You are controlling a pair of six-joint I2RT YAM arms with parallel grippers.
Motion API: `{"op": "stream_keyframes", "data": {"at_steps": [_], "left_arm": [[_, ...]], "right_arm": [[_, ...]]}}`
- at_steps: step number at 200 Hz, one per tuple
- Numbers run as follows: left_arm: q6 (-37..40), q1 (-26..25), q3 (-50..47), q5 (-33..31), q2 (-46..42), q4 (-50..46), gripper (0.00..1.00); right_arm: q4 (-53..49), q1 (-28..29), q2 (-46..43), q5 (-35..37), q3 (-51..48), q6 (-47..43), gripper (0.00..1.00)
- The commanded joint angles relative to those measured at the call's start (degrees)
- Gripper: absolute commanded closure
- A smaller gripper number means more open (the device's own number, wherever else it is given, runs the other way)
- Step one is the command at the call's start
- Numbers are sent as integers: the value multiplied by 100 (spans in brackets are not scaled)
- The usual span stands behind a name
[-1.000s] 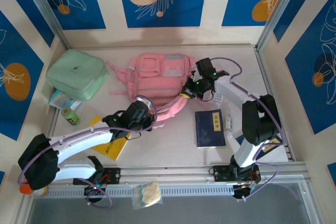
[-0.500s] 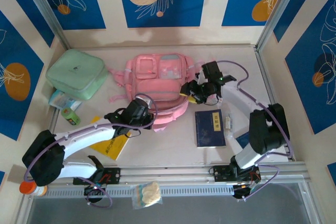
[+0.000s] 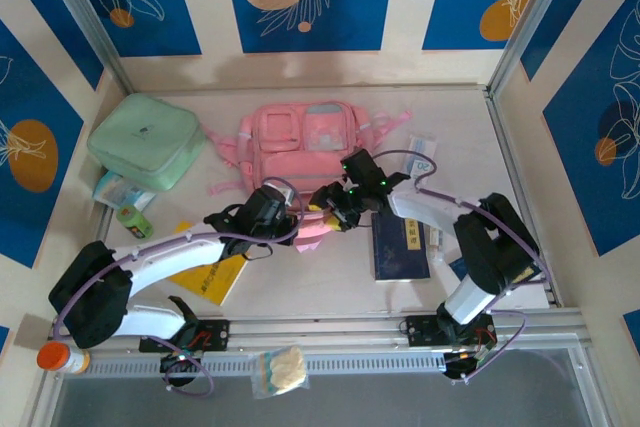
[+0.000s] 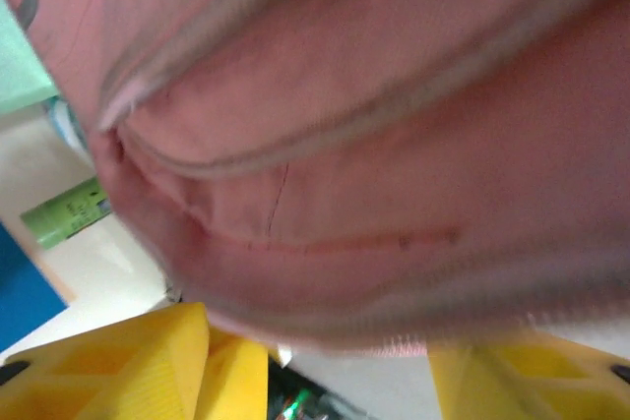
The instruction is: Pack books, pencil case, and school supplies into a backpack
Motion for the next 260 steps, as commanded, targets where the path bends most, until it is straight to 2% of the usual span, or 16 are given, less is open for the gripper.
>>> {"op": "stream_keyframes", "data": {"at_steps": [1,19,50,71,94,128,171,188,206,231,260], "left_arm": [[63,-10,202,203,-32,351,100],[142,1,185,192,-88,320,100],[375,-3,204,-135,-251,-104,100],[629,45,250,-499,-397,-501,100],[829,265,173,-661,-579,-670,100],[980,915,173,-362,-503,-663,100],[1186,1584,569,-367,133,-531,100],[861,1801,638,-804,379,-423,100],[731,2032,596,-704,635,101,100],[636,2382,957,-652,1163,175,100],[650,2562,1436,-608,1674,162,100]], "right_arm": [[-150,76,325,396,513,-117,49],[-432,54,355,636,596,-437,61],[-930,-281,72,789,455,-1028,92],[-1247,-607,-155,748,409,-1574,100],[-1583,-1080,-388,650,379,-2109,100],[-1657,-1609,-769,190,234,-2560,100],[-1744,-1646,-1064,-344,154,-2979,100],[-1946,-1545,-1113,-254,189,-3160,100],[-1934,-1415,-1220,-131,84,-3246,100],[-1780,-1468,-1324,-172,-107,-3139,100],[-1650,-1341,-1241,-129,-119,-3084,100]]}}
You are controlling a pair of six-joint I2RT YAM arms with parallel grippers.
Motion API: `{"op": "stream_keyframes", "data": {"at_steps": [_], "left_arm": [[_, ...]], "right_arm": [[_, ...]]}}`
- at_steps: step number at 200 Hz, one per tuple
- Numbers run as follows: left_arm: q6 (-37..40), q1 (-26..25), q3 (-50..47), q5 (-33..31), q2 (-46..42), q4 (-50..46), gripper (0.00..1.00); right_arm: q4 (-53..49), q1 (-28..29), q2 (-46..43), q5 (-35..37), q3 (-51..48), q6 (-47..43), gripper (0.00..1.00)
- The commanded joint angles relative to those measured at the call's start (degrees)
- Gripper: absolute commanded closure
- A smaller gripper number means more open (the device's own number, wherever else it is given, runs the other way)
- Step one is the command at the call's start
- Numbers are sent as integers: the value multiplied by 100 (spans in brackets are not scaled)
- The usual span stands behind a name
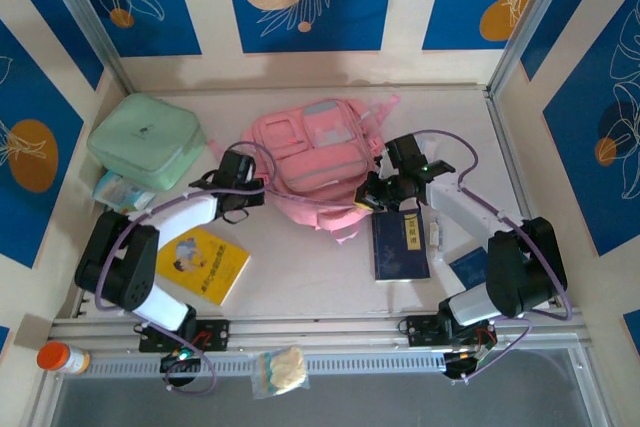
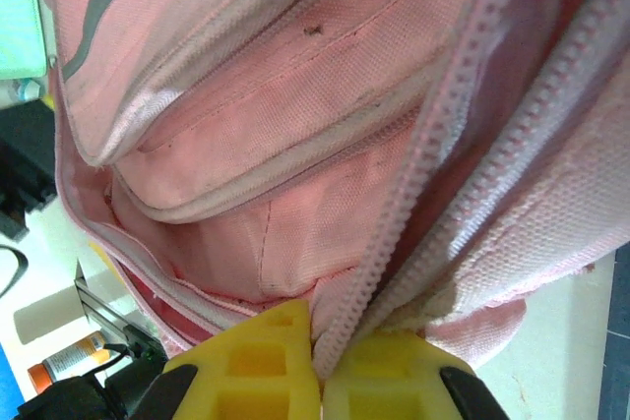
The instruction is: Pack books, pencil case, and school supplies into a backpack
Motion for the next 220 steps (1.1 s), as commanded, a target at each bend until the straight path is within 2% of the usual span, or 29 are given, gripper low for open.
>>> {"op": "stream_keyframes", "data": {"at_steps": [1,14,33,44,75,95,106,126,139,155,174,196,220], "left_arm": [[-131,257,531,-339,308,219,100],[-212,288,699,-196,492,184,100],[-334,256,560,275,553,672,100],[-355,244,516,337,586,784,100],[31,261,1026,364,803,45,100],[184,256,776,528,417,23,77],[200,254,631,617,114,-131,68],[128,244,301,900,-463,-501,57],[-125,227,-4,810,-945,-789,53],[-423,153,-482,804,-1677,-1040,49],[-748,28,-915,470,-2648,-1711,43],[-998,15,-1142,25,-3669,-2842,33],[-1315,25,-1322,-461,-4410,-3925,22]], "right_arm": [[-64,83,-124,27,-40,-105,100],[84,156,-58,105,-55,23,100],[605,388,140,125,-73,315,100],[851,583,317,255,30,374,100],[943,908,950,395,597,406,100],[769,1005,925,519,681,376,83],[737,1044,755,583,566,325,72],[389,1046,456,706,440,150,58],[183,1048,246,743,362,-23,52],[22,1114,31,737,250,-187,49],[-162,1327,-144,844,206,-338,48],[-254,1775,-204,953,230,-379,48],[-122,2416,-117,1174,306,-335,48]]}}
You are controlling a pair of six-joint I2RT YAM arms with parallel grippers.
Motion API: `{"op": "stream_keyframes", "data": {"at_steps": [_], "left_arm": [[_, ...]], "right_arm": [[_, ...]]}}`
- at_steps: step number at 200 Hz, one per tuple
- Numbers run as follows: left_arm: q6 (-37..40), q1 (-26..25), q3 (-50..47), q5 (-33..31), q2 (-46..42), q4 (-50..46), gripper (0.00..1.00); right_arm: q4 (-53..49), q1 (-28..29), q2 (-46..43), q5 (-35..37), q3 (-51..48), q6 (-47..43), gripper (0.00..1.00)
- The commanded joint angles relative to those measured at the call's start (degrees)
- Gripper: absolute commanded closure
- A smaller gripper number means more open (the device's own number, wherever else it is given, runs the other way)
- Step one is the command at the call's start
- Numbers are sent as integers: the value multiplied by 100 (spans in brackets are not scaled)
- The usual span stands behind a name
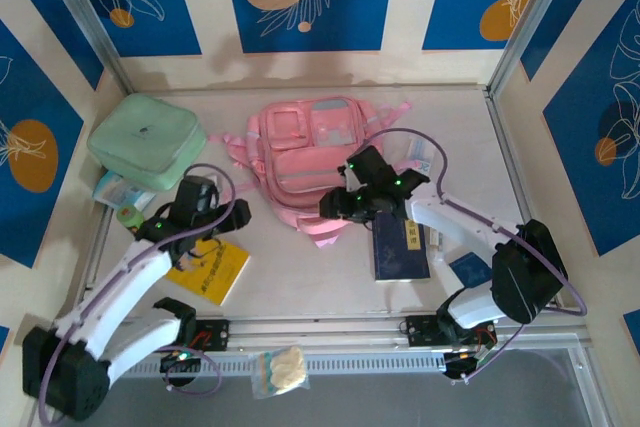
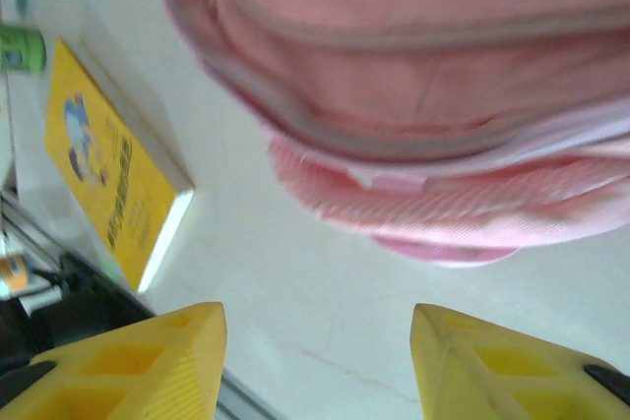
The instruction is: Pack books, pencil case, and school supplies into a backpack
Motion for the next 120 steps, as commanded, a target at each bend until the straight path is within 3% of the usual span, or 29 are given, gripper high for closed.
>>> {"op": "stream_keyframes", "data": {"at_steps": [1,28,51,78,120], "left_arm": [[-503,-19,-201,-676,-554,-1599,22],[-1160,3,-304,-967,-861,-1874,11],[-1543,98,-224,-1698,-584,-2101,0],[-1821,464,-230,-2291,-381,-2443,1],[-1853,1475,-615,-2220,-793,-2377,1]], "right_arm": [[-108,595,0,258,12,-118,48],[155,1109,434,425,217,-1,48],[321,1314,812,404,402,39,49],[520,1394,1134,288,610,39,49],[521,1411,1538,166,986,-46,49]]}}
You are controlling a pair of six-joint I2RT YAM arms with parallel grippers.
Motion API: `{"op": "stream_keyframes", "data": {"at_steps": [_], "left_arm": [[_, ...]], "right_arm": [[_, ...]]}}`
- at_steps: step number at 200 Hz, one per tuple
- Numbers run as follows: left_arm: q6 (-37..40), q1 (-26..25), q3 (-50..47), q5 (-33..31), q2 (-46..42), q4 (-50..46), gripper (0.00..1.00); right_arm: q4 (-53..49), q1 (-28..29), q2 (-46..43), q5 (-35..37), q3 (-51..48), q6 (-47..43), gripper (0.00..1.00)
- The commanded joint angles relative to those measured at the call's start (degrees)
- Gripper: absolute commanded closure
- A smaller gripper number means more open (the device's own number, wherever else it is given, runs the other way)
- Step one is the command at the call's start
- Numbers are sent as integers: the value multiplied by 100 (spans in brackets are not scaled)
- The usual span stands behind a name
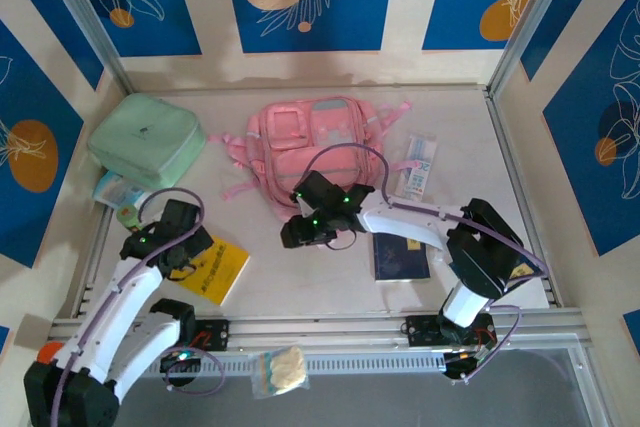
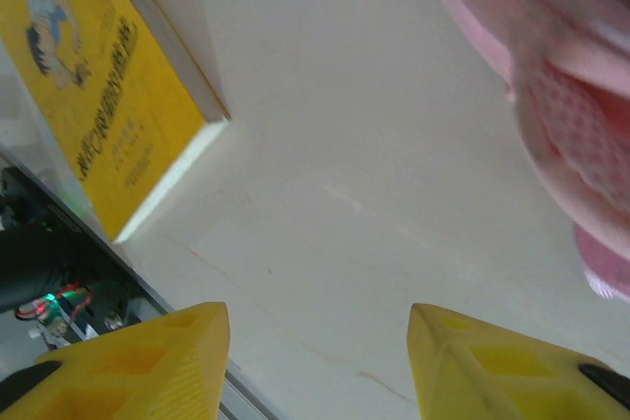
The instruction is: Pack books, pencil case, and school supplies into a backpack
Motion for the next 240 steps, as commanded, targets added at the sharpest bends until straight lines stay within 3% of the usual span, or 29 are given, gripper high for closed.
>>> {"op": "stream_keyframes", "data": {"at_steps": [1,51,75,128,198,240], "left_arm": [[-218,443,-189,-254,-224,-251,1],[-298,1378,-734,166,-277,487,1],[-144,1789,-1175,815,-332,1028,1],[-105,1791,-1298,1224,-149,1538,1],[-77,1722,-1593,1729,273,2387,1],[-179,1305,-1715,2120,450,3166,1]], "right_arm": [[108,45,148,-108,260,-48,49],[172,-35,429,-258,342,101,49],[116,-39,457,-214,396,72,47],[-46,-41,334,89,386,17,37],[-153,-63,172,350,364,22,13],[-120,-121,72,357,281,66,1]]}}
